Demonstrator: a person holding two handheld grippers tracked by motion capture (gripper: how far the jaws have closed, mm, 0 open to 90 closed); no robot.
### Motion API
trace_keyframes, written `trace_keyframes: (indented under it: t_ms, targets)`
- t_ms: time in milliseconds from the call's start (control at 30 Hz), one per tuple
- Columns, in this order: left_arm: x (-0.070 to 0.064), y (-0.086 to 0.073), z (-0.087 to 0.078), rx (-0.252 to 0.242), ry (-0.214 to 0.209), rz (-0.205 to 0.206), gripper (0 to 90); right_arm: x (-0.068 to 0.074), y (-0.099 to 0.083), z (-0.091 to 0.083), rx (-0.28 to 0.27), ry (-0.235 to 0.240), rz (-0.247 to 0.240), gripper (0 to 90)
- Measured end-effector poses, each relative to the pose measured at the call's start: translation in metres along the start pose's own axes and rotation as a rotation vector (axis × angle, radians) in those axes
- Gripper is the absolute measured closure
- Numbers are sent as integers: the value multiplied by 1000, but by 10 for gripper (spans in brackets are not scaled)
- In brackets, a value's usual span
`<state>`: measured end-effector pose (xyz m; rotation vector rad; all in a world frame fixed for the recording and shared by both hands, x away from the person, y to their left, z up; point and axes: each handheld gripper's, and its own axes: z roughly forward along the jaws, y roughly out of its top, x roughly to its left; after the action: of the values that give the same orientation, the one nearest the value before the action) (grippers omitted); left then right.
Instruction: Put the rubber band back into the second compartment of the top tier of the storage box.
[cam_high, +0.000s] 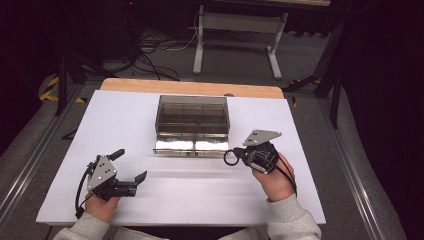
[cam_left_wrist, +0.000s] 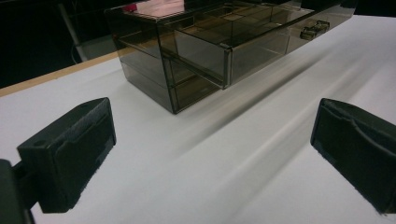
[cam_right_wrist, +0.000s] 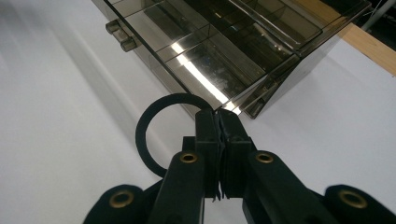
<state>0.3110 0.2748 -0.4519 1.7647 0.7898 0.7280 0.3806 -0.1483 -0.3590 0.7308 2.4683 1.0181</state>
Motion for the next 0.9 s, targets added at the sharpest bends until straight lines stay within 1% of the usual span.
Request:
trace_keyframes:
  t_ms: [133,367,600,900]
  targets:
    - [0,0,0,0,2,5,9,0,3,0,-2,-2,-3,884]
    - [0,0,0,0,0,1,9,0,9,-1,-9,0,-10,884]
    - [0,0,0,0,-1,0,9,2,20,1,-5,-3,-29,884]
    - [0,0,0,2,-2,-1,9,4,36,6,-1,11,-52,882]
